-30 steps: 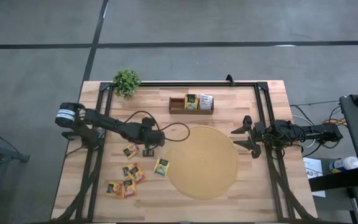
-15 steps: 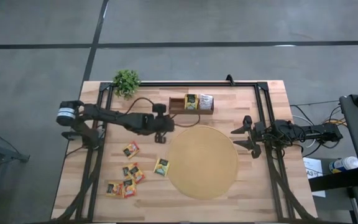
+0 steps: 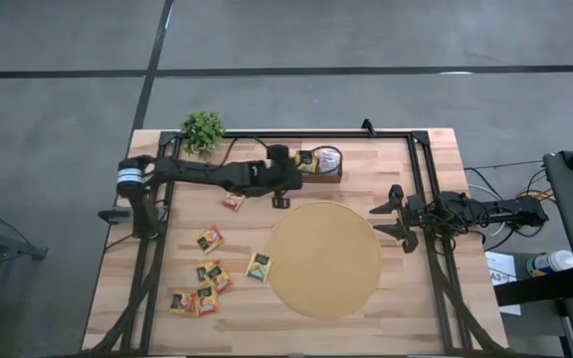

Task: Pick & Place Tea
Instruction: Put the yellow tea bag into the middle section of the wooden organizer

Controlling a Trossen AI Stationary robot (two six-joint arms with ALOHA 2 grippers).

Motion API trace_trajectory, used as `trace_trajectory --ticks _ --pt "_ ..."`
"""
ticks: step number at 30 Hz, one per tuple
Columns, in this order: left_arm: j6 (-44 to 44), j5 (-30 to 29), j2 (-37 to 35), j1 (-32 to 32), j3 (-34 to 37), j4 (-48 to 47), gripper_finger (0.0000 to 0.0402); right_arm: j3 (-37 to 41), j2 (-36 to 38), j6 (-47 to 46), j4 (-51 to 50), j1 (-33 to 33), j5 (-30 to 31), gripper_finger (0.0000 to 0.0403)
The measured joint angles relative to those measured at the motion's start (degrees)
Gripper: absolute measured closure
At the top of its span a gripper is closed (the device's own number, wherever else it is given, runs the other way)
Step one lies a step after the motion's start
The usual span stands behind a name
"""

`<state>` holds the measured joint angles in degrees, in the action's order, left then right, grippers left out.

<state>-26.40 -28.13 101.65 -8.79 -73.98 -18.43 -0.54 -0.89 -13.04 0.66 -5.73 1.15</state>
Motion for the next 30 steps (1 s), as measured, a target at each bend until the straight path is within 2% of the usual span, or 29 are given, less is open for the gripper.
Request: trace_trajectory --ticks 9,14,30 --pt "-0.7 0.1 10.0 -0.9 -12.7 -0.7 0.0382 0.0 0.0 0.0 0.0 0.0 0.0 0.0181" --pt "0.6 1.3 14.1 -2.8 -16.6 -2.1 0.0382 0.0 0.0 0.0 0.0 0.0 0.0 0.0181" --pt "0.9 4.7 18.8 -6.1 -17.8 -0.5 0.0382 0.0 0.0 0.0 0.0 0.0 0.0 0.0181"
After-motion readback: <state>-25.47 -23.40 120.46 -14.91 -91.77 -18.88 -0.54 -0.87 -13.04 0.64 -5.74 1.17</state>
